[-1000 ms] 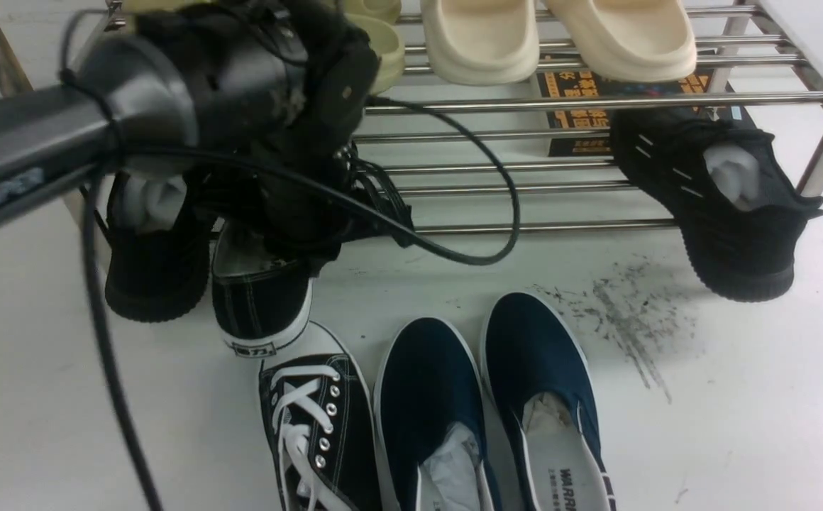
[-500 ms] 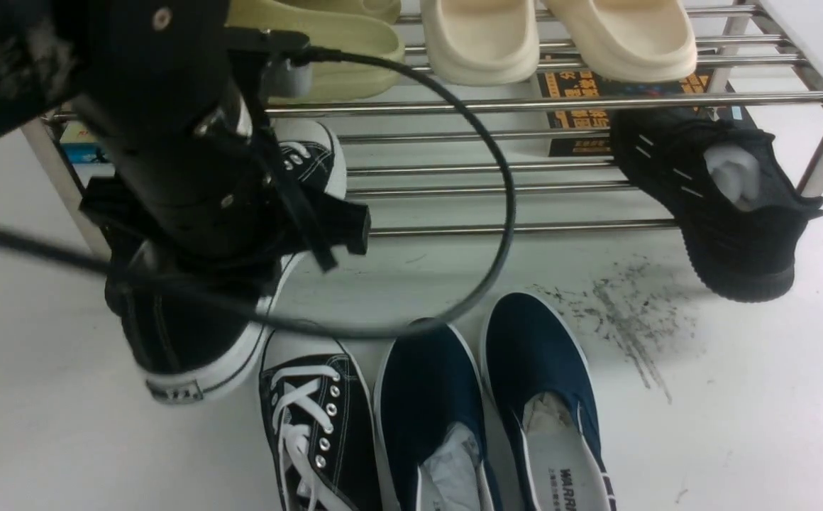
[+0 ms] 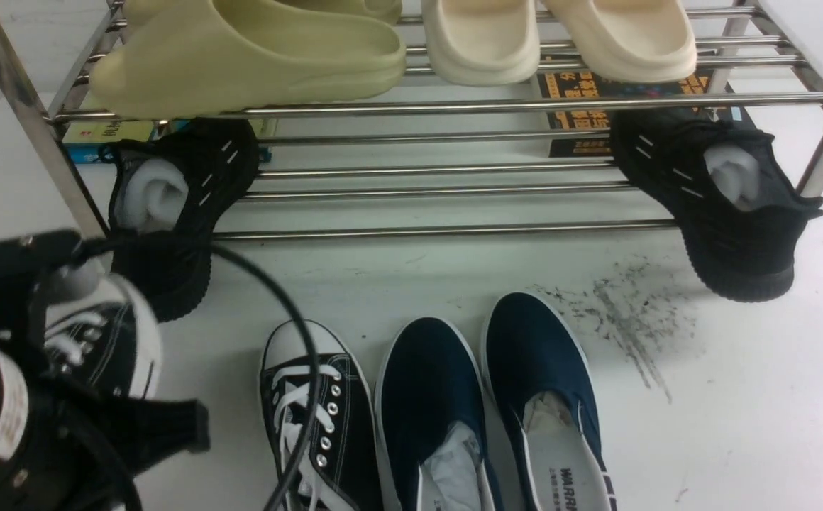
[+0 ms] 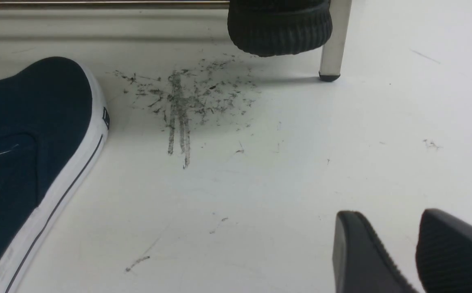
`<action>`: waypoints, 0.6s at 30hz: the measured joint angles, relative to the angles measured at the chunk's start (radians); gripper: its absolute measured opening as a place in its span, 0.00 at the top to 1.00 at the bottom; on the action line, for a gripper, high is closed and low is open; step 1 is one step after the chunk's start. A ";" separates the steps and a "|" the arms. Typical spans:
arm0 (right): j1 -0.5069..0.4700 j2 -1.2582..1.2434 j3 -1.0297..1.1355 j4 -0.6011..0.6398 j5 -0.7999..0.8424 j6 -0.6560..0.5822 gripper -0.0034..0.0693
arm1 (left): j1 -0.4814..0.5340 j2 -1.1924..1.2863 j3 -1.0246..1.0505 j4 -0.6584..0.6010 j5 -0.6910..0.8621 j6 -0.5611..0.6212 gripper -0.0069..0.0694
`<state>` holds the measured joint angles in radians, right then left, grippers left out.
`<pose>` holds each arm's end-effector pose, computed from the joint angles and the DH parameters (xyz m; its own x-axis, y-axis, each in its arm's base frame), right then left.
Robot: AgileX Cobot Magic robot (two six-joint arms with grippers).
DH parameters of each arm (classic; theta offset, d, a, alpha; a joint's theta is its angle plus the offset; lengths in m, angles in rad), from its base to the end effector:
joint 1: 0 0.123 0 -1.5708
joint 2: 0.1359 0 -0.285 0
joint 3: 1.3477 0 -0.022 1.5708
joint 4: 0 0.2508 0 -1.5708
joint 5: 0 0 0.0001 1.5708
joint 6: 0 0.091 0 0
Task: Take the shoes off the shelf with your hand on the white table.
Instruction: 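Set the held shoe down on the floor in front of the rack with the left gripper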
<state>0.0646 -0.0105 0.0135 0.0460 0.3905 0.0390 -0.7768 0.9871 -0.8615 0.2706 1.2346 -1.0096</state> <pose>0.0518 0.0050 0.1742 -0.3062 0.0618 -0.9500 -0.0564 0.9950 0.0829 0.1265 -0.0921 0.3084 -0.9078 -0.1858 -0.3759 -0.1612 0.9822 -0.0961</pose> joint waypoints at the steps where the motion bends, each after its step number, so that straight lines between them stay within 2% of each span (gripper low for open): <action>1: 0.000 0.000 0.000 0.000 0.000 0.000 0.62 | 0.000 -0.002 0.025 0.000 -0.001 -0.018 0.88; 11: 0.000 0.000 0.000 0.000 0.000 0.000 0.62 | 0.000 0.073 0.169 0.021 -0.254 -0.060 0.88; 18: 0.000 0.000 0.000 0.000 0.000 0.000 0.62 | -0.005 0.173 0.174 0.060 -0.321 -0.010 0.88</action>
<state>0.0646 -0.0105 0.0135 0.0460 0.3905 0.0390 -0.7816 1.1602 -0.6879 0.3302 0.9138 -1.0196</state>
